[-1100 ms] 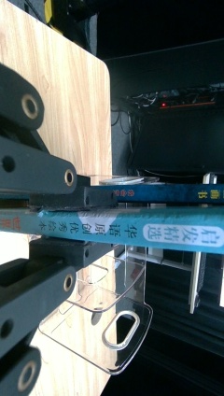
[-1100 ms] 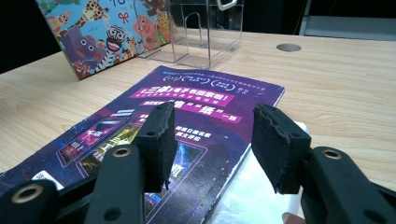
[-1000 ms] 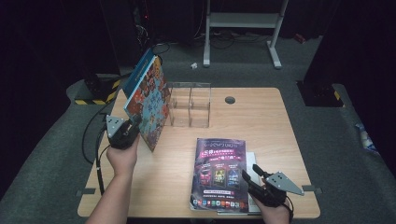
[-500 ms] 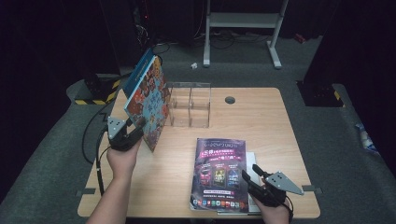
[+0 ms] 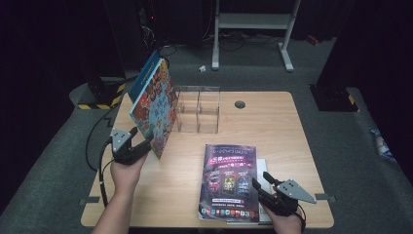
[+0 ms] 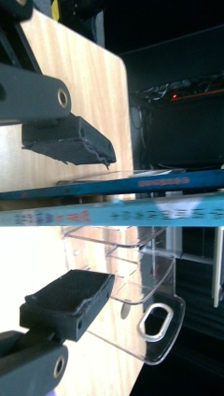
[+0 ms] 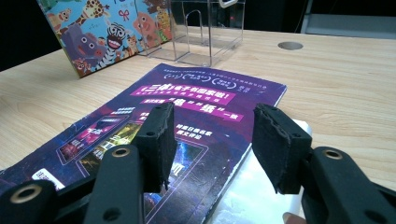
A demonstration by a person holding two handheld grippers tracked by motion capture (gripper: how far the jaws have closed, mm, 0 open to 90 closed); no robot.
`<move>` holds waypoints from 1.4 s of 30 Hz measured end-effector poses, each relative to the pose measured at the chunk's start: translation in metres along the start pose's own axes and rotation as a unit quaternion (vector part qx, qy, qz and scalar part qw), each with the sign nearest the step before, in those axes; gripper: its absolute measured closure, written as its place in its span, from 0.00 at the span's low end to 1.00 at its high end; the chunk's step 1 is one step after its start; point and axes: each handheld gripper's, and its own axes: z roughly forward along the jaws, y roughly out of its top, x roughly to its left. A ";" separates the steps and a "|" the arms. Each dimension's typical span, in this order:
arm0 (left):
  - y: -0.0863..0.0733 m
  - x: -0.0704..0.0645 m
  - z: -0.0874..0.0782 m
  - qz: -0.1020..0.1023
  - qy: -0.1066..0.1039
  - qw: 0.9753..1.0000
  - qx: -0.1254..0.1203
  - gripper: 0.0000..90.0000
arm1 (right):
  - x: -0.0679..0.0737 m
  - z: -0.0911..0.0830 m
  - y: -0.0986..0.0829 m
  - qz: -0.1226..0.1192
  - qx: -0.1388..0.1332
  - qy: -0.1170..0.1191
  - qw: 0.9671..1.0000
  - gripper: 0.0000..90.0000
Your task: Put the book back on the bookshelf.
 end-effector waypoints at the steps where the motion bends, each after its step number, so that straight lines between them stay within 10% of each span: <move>1: -0.001 0.001 -0.001 0.003 -0.003 1.000 0.005 0.38 | 0.000 0.000 0.000 0.000 0.000 0.000 1.000 0.54; 24: -0.050 -0.014 -0.010 0.010 -0.049 0.996 0.072 0.23 | 0.001 0.000 0.000 -0.006 0.004 0.002 1.000 0.53; 35: -0.084 -0.045 -0.007 0.014 -0.114 0.986 0.118 0.20 | 0.002 0.001 0.000 -0.007 0.009 0.001 1.000 0.52; 42: -0.093 -0.081 -0.007 0.020 -0.177 0.972 0.151 0.20 | 0.002 0.002 0.000 -0.007 0.014 0.002 1.000 0.52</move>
